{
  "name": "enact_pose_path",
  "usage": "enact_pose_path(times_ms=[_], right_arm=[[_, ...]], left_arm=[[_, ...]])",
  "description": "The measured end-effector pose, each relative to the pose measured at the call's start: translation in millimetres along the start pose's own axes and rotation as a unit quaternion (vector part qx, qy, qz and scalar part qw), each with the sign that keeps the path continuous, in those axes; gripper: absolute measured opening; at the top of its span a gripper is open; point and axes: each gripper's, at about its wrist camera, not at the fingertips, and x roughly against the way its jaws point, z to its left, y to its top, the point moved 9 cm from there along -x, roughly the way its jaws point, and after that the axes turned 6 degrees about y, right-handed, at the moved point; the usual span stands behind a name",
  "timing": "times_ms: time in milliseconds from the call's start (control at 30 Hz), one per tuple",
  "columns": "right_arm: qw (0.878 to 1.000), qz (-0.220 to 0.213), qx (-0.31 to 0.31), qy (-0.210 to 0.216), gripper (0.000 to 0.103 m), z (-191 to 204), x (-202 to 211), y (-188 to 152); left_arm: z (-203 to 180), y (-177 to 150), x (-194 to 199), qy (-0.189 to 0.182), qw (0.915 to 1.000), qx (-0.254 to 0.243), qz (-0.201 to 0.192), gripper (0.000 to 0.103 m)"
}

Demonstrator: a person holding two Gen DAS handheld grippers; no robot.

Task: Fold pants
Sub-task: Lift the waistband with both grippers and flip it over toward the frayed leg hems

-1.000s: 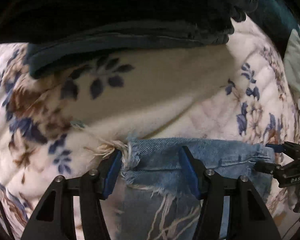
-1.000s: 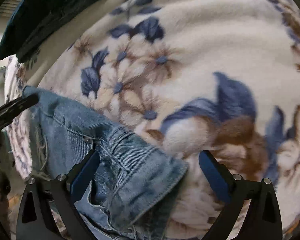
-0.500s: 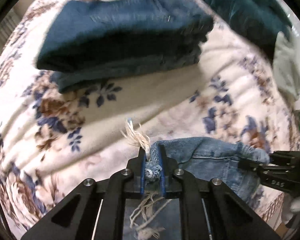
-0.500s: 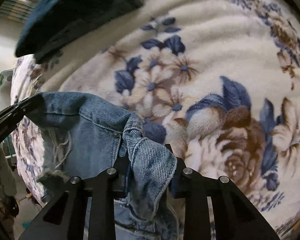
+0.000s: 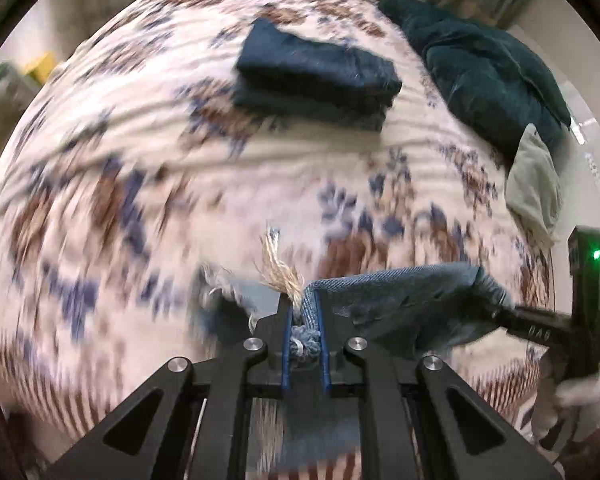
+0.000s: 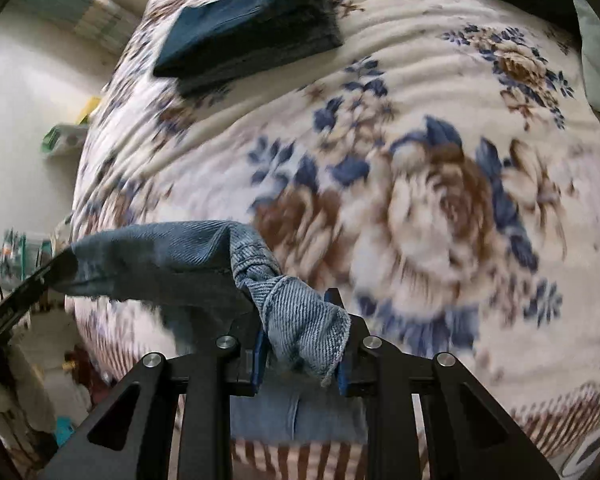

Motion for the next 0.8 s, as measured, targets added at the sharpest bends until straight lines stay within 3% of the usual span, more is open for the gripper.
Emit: enact_pose_path(times_ms=[133, 267, 400, 467, 500, 567, 633, 800], right_arm=[[0.999, 0.027, 0.029, -0.003, 0.028, 20, -3, -70], [0.995, 0.088, 0.045, -0.017, 0.028, 11, -25, -150], [0.988, 0.139, 0.062, -0.04, 0.033, -15, -55, -206], [0.981, 0.175, 0.062, -0.064, 0.04, -32, -70, -226], [0.975, 0.2, 0.068, -0.07, 0.055, -41, -78, -239], [0.967, 0.233, 0.075, -0.069, 0.087, -53, -83, -258], [0.965, 0.244, 0.07, -0.063, 0.087, -63, -78, -271], [0.968, 0.246, -0.023, -0.038, 0.087, -96, -47, -282]], left_arm=[[11, -96, -1, 0.003, 0.9975, 0.032, 0.063, 0.008], [18, -186, -40, 0.01, 0.9889, 0.05, 0.14, 0.008], [17, -248, -87, 0.023, 0.9794, 0.039, 0.197, 0.012], [20, -265, -101, 0.031, 0.9741, 0.047, 0.219, 0.015], [20, -270, -102, 0.023, 0.9734, 0.052, 0.222, 0.018], [24, -278, -97, 0.015, 0.9729, 0.058, 0.223, 0.055], [32, -284, -87, 0.014, 0.974, 0.066, 0.217, 0.072], [67, -277, -64, 0.051, 0.975, 0.093, 0.195, 0.073]])
